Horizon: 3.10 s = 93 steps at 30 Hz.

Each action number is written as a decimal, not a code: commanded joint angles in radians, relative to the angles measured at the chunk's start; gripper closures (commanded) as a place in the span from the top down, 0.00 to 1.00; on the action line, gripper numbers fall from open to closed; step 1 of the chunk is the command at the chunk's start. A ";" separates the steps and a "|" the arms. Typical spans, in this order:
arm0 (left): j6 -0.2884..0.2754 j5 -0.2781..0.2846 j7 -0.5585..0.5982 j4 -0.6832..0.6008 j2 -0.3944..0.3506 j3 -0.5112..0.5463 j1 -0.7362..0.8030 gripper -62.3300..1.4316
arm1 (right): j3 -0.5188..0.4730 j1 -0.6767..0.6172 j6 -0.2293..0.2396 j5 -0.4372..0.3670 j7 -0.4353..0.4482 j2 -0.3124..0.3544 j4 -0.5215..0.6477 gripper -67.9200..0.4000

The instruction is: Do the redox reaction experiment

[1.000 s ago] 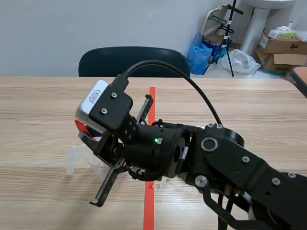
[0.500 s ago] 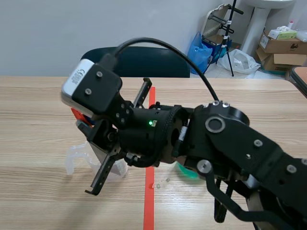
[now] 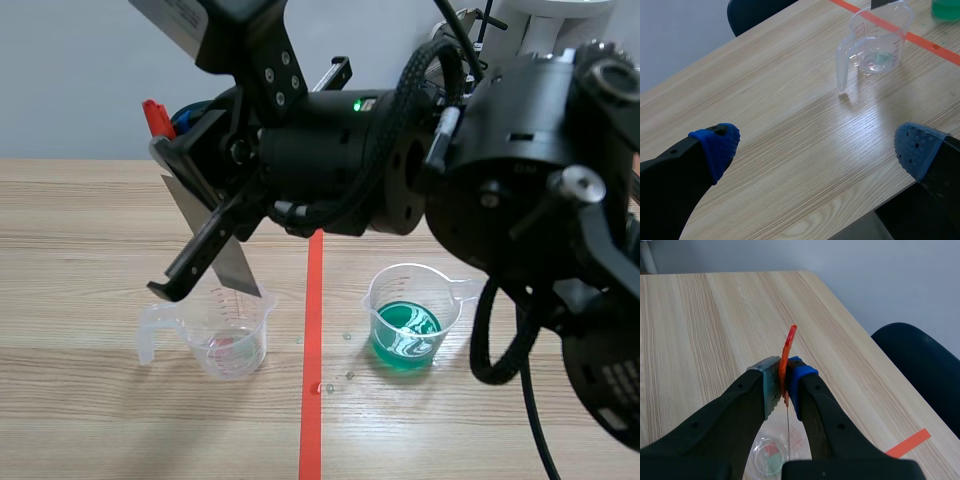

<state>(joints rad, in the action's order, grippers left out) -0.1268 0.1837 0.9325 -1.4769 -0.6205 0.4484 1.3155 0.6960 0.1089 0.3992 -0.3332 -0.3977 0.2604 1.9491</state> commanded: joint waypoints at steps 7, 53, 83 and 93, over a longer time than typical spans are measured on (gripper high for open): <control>-0.002 0.010 0.014 -0.010 0.008 0.008 0.001 1.00 | 0.004 0.146 -0.006 -0.179 -0.106 0.000 0.003 0.02; -0.002 0.010 0.014 -0.010 0.008 0.008 0.001 1.00 | 0.002 0.206 -0.007 -0.285 -0.179 0.000 0.003 0.02; -0.002 0.010 0.014 -0.010 0.008 0.008 0.001 1.00 | 0.002 0.206 -0.007 -0.285 -0.154 0.000 0.003 0.02; -0.003 0.010 0.013 -0.010 0.008 0.008 0.001 1.00 | 0.002 0.206 -0.007 -0.285 -0.154 0.000 0.003 0.02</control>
<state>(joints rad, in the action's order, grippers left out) -0.1276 0.1837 0.9325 -1.4769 -0.6205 0.4484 1.3155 0.6960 0.3008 0.3969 -0.6109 -0.5735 0.2604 1.9488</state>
